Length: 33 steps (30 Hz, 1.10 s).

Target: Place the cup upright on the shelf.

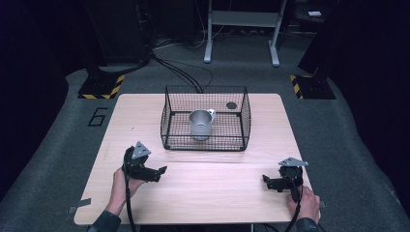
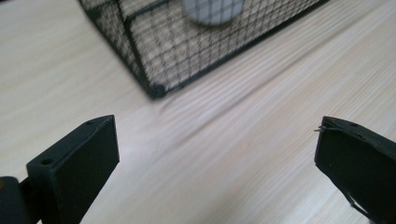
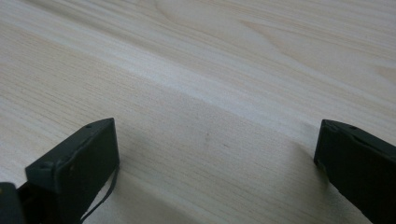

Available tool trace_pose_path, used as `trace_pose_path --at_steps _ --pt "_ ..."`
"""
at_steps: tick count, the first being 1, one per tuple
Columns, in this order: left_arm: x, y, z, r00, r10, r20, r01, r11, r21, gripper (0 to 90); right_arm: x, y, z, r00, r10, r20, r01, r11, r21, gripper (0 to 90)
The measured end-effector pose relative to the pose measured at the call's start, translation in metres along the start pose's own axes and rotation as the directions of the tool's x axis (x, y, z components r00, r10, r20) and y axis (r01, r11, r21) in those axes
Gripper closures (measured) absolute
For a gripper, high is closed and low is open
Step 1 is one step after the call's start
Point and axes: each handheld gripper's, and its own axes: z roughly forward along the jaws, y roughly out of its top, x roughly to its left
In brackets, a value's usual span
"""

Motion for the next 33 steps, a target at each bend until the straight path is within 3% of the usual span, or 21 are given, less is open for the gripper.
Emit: trace_pose_path --at_steps 6,14,21,22,33 --pt "0.008 -0.036 0.002 0.9970 -0.060 -0.049 0.062 0.9973 0.038 0.0 0.000 0.000 0.000 1.0000 0.000 0.000 0.000 1.000 0.000 0.0" --pt "0.025 -0.069 0.006 0.9830 -0.142 -0.116 0.148 0.9879 0.047 0.0 0.000 0.000 0.000 1.0000 0.000 0.000 0.000 1.000 0.000 0.0" --pt "0.045 -0.084 0.010 0.9745 -0.165 -0.152 0.179 0.9801 0.085 0.0 0.000 0.000 0.000 1.0000 0.000 0.000 0.000 1.000 0.001 0.0" --pt "0.046 -0.087 0.010 0.9724 -0.171 -0.159 0.182 0.9816 0.057 0.0 0.000 0.000 0.000 1.0000 0.001 0.000 -0.001 1.000 0.000 0.0" --pt "0.047 -0.090 0.008 0.9709 -0.177 -0.162 0.186 0.9815 0.045 0.0 0.000 0.000 0.000 1.0000 0.000 0.000 0.000 1.000 0.000 0.0"
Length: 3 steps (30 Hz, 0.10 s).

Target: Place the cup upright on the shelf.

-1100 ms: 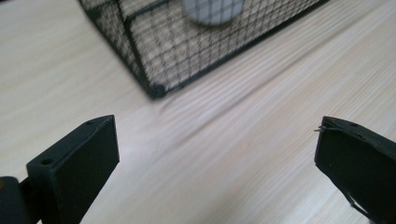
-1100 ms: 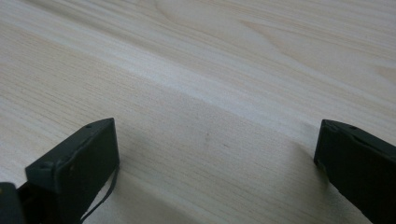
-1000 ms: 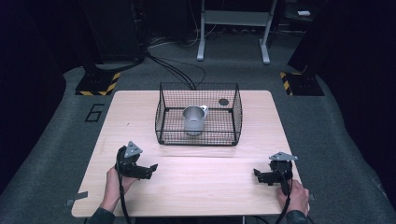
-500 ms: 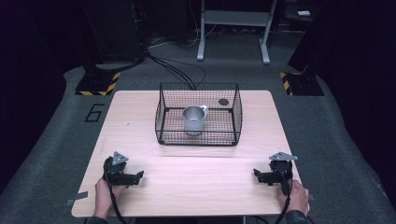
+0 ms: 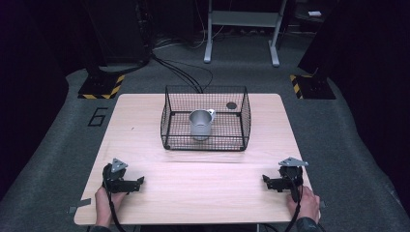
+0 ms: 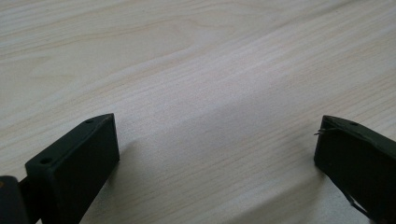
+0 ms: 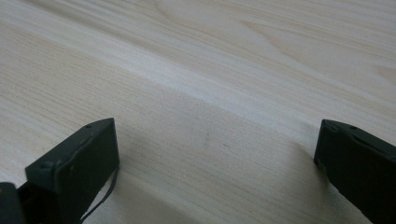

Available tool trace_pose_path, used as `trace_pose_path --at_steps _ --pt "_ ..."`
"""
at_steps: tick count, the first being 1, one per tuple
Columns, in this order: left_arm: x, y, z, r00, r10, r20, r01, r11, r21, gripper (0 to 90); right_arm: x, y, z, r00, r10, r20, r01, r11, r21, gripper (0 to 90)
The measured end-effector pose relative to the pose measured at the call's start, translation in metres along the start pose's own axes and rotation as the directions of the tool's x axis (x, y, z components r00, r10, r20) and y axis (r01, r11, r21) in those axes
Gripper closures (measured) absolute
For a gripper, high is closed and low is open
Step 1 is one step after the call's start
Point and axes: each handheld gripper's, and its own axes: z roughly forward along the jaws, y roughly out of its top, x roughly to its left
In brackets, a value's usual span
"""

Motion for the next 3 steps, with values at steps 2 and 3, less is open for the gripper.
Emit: trace_pose_path --at_steps 2,3 --pt "0.0000 0.0000 0.0000 1.0000 0.000 0.000 0.000 1.0000 0.000 0.0 0.0000 0.0000 0.0000 1.0000 0.000 0.000 0.000 1.000 0.000 0.0" --pt "0.0000 0.0000 0.0000 1.0000 0.000 0.000 0.000 1.0000 0.000 0.0 0.0000 0.0000 0.0000 1.0000 0.000 0.000 0.000 1.000 0.000 0.0"
